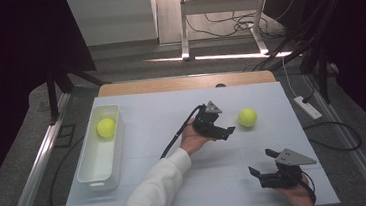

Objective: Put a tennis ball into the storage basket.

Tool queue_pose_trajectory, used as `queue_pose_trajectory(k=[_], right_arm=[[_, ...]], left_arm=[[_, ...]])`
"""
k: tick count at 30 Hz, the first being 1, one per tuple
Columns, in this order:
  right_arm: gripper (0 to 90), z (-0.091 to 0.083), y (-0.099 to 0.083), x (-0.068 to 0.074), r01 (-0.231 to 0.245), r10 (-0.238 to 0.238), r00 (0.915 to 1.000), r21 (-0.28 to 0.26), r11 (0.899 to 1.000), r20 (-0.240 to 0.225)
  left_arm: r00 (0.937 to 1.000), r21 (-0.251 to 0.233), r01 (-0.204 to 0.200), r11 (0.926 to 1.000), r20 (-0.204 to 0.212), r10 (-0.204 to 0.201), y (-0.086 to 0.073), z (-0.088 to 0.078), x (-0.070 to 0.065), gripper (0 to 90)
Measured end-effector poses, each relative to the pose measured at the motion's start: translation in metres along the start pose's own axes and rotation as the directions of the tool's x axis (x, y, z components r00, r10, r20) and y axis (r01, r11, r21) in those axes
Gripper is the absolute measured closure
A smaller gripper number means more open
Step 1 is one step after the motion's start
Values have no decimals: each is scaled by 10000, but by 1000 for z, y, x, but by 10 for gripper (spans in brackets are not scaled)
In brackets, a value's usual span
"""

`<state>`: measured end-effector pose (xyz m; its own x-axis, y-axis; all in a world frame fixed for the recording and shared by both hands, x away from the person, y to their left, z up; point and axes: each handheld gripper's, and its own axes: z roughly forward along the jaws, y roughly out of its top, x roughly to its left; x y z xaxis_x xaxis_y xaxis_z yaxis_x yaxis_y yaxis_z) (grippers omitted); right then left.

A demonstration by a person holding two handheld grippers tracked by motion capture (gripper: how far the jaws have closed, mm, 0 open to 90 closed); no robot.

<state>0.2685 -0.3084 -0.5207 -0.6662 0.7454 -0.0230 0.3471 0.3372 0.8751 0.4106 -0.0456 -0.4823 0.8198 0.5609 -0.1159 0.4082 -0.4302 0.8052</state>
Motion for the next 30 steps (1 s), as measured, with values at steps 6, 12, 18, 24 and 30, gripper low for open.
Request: queue_pose_trajectory(k=[6, 12, 18, 24, 30], right_arm=[[96, 1, 0, 0, 33, -33, 10000, 33, 10000, 0], [96, 2, 1, 0, 36, -36, 10000, 21, 10000, -12], [97, 3, 1, 1, 166, -166, 9999, 71, 9998, 14], [97, 2, 1, 1, 198, -198, 9998, 79, 9998, 32], [97, 2, 1, 1, 243, -243, 9997, 28, 9997, 1]], left_arm=[[10000, 98, 54, 9999, 6, -54, -2, 5, 2, 130], [9999, 137, 129, 9998, 0, -129, -2, 10, 2, 130], [9999, 227, 167, 9996, 33, -168, -1, 18, 2, 130], [9999, 244, 122, 9996, 58, -124, 2, 22, 1, 130], [9999, 295, 125, 9995, 46, -127, 3, 25, 1, 129]])
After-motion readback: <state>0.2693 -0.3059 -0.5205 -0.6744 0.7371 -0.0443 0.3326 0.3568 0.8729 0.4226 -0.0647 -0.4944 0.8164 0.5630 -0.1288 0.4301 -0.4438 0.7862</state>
